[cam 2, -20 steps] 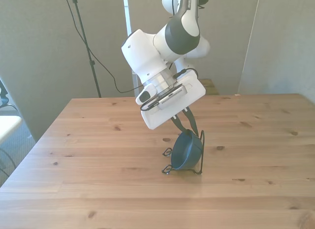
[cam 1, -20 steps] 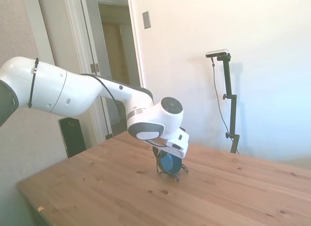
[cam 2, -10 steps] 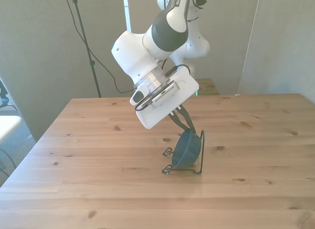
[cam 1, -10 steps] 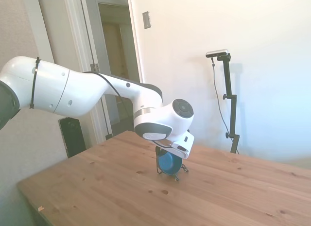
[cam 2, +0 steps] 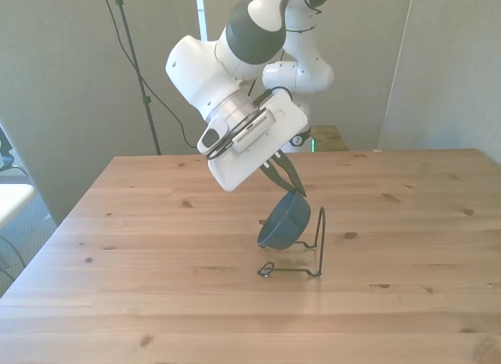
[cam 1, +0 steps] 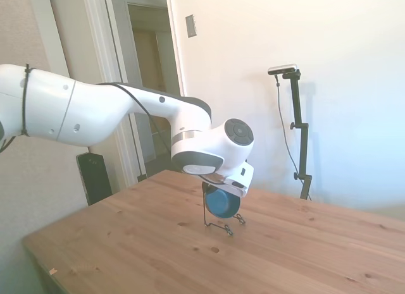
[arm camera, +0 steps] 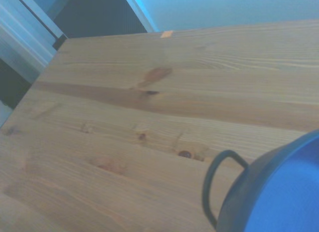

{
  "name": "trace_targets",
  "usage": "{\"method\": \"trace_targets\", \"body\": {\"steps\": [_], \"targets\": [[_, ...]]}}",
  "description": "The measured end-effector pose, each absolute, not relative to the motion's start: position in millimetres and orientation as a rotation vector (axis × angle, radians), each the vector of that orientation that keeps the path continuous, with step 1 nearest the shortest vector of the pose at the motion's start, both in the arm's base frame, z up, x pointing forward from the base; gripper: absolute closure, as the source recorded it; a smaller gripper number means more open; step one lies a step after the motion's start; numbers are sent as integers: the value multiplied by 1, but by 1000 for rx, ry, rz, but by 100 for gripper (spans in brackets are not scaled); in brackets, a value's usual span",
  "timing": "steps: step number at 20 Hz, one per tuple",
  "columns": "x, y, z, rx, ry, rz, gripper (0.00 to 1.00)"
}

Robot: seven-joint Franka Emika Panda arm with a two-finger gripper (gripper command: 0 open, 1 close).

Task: Unload the bowl

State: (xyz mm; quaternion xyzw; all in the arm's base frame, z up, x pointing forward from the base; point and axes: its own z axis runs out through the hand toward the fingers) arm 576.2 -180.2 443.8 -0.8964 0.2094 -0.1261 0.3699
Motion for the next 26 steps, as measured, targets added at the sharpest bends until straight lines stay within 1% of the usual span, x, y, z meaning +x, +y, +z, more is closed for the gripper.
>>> {"method": "trace_targets", "body": {"steps": [3,7,11,16,17,21,22,26], "targets": [[554,-154,453,-2347,478,-309,100],[518,-115,449,-2437,427,-300,100],[484,-84,432,-2522,432,-304,100],[457,-47,390,-2707,489,-243,100],[453,-42,385,-2736,489,-230,100],[447,-34,381,-2819,520,-209,100],[447,-34,379,-2834,531,-202,0],[449,-32,374,-2864,532,-181,0]]}}
